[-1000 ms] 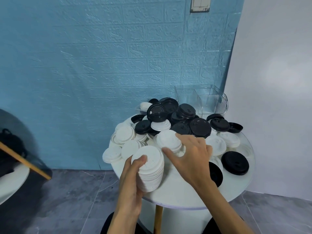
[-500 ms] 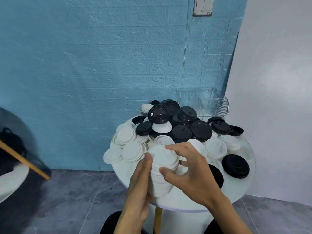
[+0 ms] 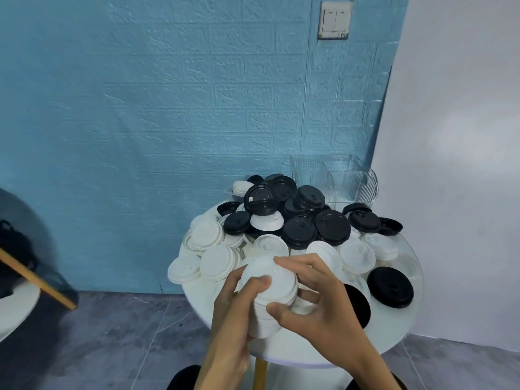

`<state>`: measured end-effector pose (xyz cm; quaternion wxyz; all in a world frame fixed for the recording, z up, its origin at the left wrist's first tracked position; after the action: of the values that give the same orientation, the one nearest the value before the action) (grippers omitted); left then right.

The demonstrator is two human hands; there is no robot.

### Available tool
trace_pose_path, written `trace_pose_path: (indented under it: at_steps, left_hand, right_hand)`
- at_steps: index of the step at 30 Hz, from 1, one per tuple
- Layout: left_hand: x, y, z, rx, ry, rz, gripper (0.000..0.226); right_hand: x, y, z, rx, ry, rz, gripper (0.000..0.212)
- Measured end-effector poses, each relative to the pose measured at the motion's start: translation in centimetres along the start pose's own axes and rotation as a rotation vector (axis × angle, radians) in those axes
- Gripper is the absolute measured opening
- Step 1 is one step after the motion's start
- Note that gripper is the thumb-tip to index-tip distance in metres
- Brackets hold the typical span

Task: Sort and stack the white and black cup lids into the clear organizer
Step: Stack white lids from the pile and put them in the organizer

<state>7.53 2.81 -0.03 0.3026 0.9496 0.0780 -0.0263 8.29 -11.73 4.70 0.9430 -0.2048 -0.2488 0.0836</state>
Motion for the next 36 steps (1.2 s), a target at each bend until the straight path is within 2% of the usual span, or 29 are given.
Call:
trace_pose_path:
  at_steps: [3,7,11,16,20,29,33,36]
  left_hand:
    - [0.0,0.2,0.3,-0.036,-0.018,0.004,0.046]
    - [0.1,1.0,0.2,-0.063,-0.011,0.0,0.06]
    - [0.7,2.6,-0.3,-0.026,0.042,0.006,0.062]
    - [1.9,4.9,-0.9,-0.022,0.078,0.005,0.061]
    - [3.6,7.2,-1.6,0.003,0.094,0.015,0.07]
    - [6.0,10.6,-1.0,0.038,0.03,0.087,0.053]
    - [6.2,11.7,-1.3,0.102,0.108,0.05,0.052]
    - [6.4,12.4,-1.3,0.123,0.138,0.079,0.05]
  right_hand:
    - [-0.1,0.1,-0.2,0.072,0.039,0.04,0.056]
    - [0.0,0.5,0.2,0.183,0.097,0.101,0.041]
    - [0.5,0.1,-0.7,0.331,0.206,0.073,0.052]
    - [2.3,-2.0,-0.6,0.413,0.262,0.078,0.052]
    - [4.1,-4.0,-0.3,0.434,0.268,0.063,0.053]
    - [5.8,-7.4,-1.4,0.408,0.228,-0.057,0.05]
    - [5.9,-8.4,-1.8,0.38,0.255,-0.108,0.055]
    - [5.8,-9.2,-2.1,0.363,0.279,-0.143,0.053]
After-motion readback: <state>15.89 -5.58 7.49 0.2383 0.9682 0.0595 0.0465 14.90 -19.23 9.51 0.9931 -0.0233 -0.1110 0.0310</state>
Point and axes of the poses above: each hand's wrist, its own x-axis towards the middle knuckle, its own y-axis out of the palm, z = x × y, the point moved 7 cm from there along x, towards the middle knuckle, and after that the axes turned 12 degrees about -x, right-handed, at the moved point
